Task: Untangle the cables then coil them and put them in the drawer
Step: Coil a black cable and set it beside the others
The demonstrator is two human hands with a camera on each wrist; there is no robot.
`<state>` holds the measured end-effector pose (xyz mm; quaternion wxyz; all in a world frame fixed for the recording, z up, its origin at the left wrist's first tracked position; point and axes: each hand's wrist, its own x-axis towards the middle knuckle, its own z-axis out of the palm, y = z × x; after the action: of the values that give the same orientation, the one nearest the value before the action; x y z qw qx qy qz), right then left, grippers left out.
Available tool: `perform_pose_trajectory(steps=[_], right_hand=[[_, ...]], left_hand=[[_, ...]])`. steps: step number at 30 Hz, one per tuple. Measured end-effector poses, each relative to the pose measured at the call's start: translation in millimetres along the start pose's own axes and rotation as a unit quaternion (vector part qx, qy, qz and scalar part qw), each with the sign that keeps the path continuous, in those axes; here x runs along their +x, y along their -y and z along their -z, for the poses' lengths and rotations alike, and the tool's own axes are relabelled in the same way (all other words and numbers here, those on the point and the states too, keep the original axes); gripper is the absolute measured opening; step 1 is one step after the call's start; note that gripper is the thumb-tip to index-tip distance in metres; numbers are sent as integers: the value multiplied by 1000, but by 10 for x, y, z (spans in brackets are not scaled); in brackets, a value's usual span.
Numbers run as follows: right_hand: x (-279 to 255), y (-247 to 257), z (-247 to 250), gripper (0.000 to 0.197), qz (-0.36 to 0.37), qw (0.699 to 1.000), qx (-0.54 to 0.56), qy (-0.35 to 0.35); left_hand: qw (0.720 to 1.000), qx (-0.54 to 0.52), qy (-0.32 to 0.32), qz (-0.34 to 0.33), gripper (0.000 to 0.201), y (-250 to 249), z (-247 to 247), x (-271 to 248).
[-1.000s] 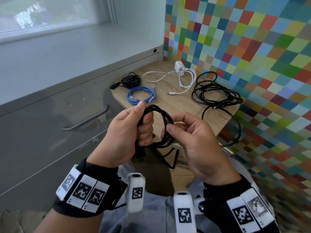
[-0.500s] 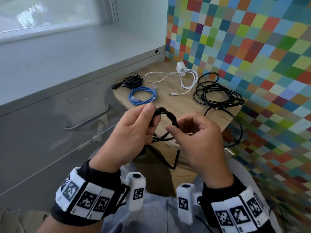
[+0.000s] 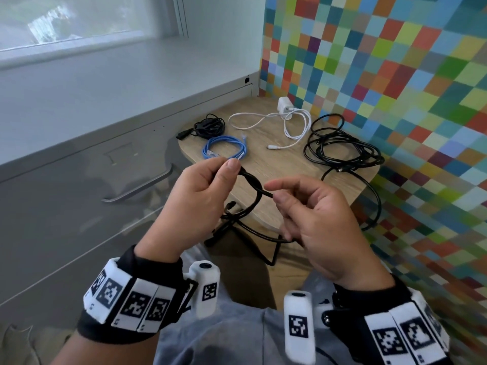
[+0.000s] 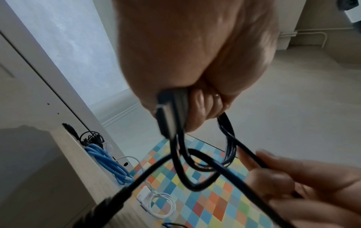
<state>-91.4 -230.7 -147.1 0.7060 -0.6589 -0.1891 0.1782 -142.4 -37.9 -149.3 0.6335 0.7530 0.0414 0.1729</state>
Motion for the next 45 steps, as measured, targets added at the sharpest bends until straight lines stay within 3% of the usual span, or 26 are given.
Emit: perform_pose_trajectory(steps=[4, 8, 11, 16, 20, 23, 25, 27, 29, 32, 35, 40, 43, 45], right_hand=[[-38, 130, 157, 21, 21, 992, -122, 12], [-55, 152, 267, 21, 31, 990, -139, -2], [-42, 127, 276, 16, 34, 987, -157, -14], [8, 8, 123, 12, 84, 977, -168, -98], [2, -59, -74, 16, 81, 987, -71, -120], [12, -94, -172, 22, 36, 993, 61, -90], [-5, -78, -201, 27, -5, 979, 198, -40], [-28, -84, -246, 28, -17, 970, 242, 0], [-16, -118, -308, 15, -10, 976, 216, 4], [24, -166, -349, 23, -36, 975, 218, -26], [28, -165, -345, 14, -59, 973, 221, -36], [40, -117, -260, 19, -24, 979, 193, -60], [21, -56, -256, 19, -6, 982, 189, -29], [19, -67, -259, 14, -16, 979, 205, -9]], left_hand=[[1000, -9, 0, 2, 42, -39, -11, -17], [998, -14, -52, -21, 41, -126, 95, 10], [988, -135, -71, -2, 43, -213, 104, -6], [928, -348, -100, 84, 47, -318, -143, -58], [866, -474, -111, 113, 50, -336, -297, -65], [850, -502, -112, 116, 52, -345, -358, -77], [852, -497, -127, 110, 53, -349, -374, -78], [858, -483, -147, 97, 53, -344, -388, -75], [862, -472, -165, 82, 52, -321, -404, -67], [877, -439, -187, 61, 49, -268, -432, -68], [899, -393, -193, 28, 47, -232, -477, -85], [950, -213, -203, -104, 42, -142, -445, -62], [956, -108, -209, -174, 41, -79, -307, -20], [958, -88, -203, -185, 40, -71, -264, -9]])
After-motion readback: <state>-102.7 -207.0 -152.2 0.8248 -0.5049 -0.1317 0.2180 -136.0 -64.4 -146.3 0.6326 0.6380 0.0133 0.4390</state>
